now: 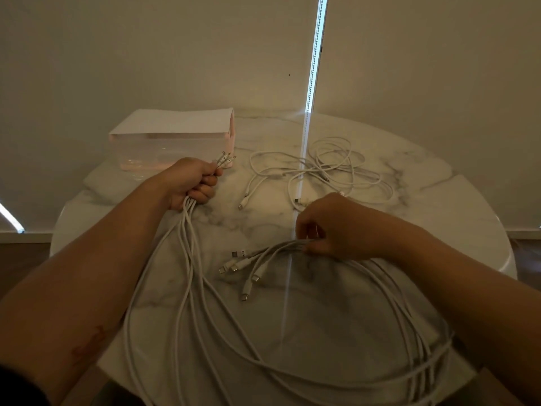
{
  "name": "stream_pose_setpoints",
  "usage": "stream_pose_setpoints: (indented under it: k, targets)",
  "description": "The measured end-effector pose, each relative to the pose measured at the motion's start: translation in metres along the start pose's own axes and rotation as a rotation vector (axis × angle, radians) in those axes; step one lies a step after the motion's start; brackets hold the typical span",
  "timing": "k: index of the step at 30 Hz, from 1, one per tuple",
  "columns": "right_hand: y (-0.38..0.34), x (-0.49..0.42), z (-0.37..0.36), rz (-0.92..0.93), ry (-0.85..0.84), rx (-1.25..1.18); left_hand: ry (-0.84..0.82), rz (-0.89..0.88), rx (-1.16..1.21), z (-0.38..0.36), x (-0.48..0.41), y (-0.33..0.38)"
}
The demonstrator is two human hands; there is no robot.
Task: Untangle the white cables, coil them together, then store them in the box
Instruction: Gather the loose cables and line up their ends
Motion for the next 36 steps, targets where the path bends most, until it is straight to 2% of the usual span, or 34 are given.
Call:
stream_pose_setpoints:
  k: [5,11,19,24,29,33,34,36]
  targets:
    - [-0.003,-0.004,0.001,-0.037,-0.083,0.016,0.011,-0.014,0.001,0.0,0.001,0.0]
    - [0.018,0.014,0.004,-0.206,-0.23,0.086,0.008,-0.018,-0.012,0.0,0.0,0.001]
    - [0.008,0.012,-0.002,-0.185,-0.174,0.063,0.028,-0.03,0.0,-0.002,0.001,-0.001]
    - [0.01,0.006,-0.002,-0.066,-0.111,0.245,0.036,-0.041,0.001,-0.003,0.002,0.0]
    - [0.02,0.004,0.007,-0.018,-0.126,0.074,0.044,-0.04,0.006,-0.002,0.002,0.0]
    - [0.06,-0.009,0.011,-0.212,0.079,0.049,0.039,-0.047,-0.002,-0.002,0.002,0.0]
    - [0.072,-0.012,0.007,-0.282,0.095,0.089,0.038,-0.049,-0.004,-0.002,0.002,0.0]
    - [0.093,-0.014,-0.005,-0.409,0.014,0.116,0.039,-0.051,-0.008,-0.002,0.002,0.0]
Point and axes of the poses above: each hand's wrist, its own x-axis away from the middle knuckle, its own z-axis out of the back of the hand, y = z × x, the point moved 4 cm from there along -x, towards the middle knuckle, and after that the axes turned 10 degrees about x, right-handed, at the moved point
